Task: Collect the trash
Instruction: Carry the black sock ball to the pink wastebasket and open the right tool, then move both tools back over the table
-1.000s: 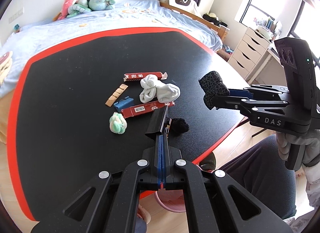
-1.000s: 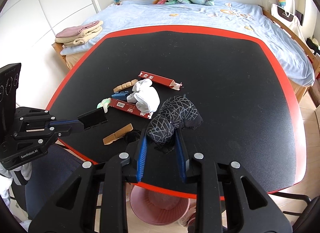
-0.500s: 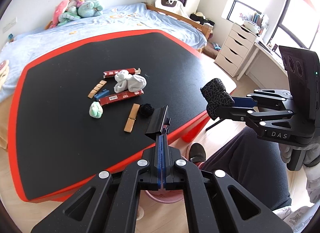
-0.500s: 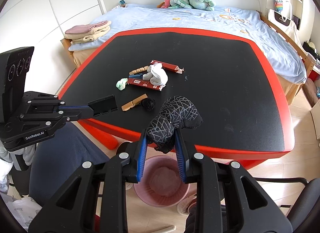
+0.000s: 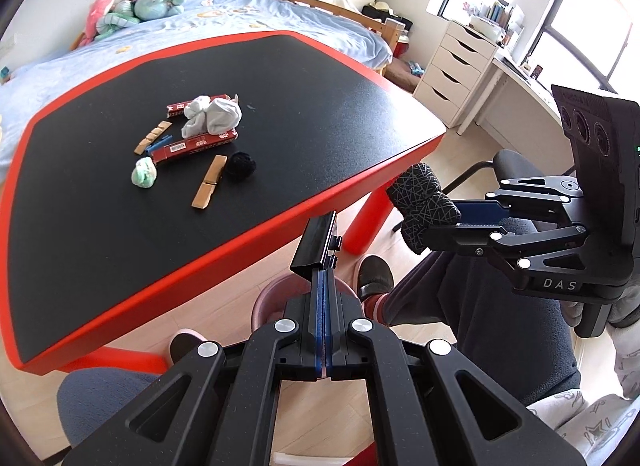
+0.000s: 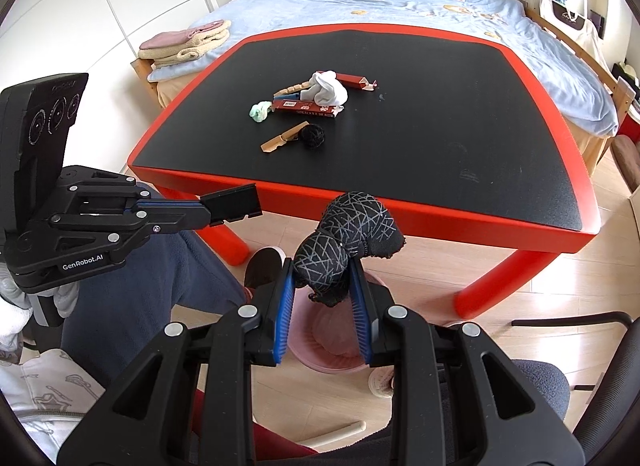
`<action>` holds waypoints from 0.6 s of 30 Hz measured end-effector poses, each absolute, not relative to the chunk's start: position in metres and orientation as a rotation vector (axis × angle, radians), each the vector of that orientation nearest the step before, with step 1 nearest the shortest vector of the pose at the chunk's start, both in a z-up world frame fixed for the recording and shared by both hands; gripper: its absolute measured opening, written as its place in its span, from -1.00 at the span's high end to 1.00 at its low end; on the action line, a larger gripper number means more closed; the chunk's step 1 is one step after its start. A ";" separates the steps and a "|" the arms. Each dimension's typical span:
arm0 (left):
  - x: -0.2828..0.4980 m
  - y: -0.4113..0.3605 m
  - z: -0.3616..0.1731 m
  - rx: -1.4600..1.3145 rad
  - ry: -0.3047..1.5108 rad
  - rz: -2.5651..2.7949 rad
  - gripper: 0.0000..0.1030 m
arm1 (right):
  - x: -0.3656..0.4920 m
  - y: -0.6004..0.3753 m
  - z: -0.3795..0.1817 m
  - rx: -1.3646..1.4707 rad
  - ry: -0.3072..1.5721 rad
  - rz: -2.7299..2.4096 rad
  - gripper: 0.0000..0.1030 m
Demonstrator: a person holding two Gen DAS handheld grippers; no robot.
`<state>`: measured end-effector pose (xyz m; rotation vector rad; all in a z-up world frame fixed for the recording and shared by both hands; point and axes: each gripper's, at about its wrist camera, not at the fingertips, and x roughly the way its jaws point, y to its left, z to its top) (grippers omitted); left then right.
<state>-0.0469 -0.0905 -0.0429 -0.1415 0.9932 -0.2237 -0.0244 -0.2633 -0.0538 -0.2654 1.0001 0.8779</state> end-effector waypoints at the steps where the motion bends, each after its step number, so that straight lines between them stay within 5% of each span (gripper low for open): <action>1: -0.047 -0.092 -0.043 -0.140 0.995 -0.225 1.00 | -0.025 -0.264 -0.055 -0.263 1.002 0.880 0.48; 7: -0.047 -0.096 -0.045 -0.133 0.999 -0.230 0.90 | -0.025 -0.265 -0.059 -0.251 1.018 0.891 0.37; 8: -0.046 -0.095 -0.046 -0.137 1.006 -0.232 0.84 | -0.024 -0.266 -0.059 -0.252 1.019 0.882 0.16; 9: -0.044 -0.095 -0.048 -0.138 1.010 -0.228 0.66 | -0.023 -0.267 -0.060 -0.252 1.015 0.864 -0.27; 10: -0.044 -0.095 -0.048 -0.137 1.008 -0.217 0.25 | -0.022 -0.269 -0.059 -0.247 1.006 0.849 -0.46; 13: -0.046 -0.090 -0.047 -0.159 0.981 -0.191 -0.68 | -0.018 -0.272 -0.059 -0.237 1.009 0.828 -0.74; 18: -0.046 -0.081 -0.043 -0.171 0.966 -0.149 -0.85 | -0.015 -0.273 -0.062 -0.223 1.024 0.815 -0.89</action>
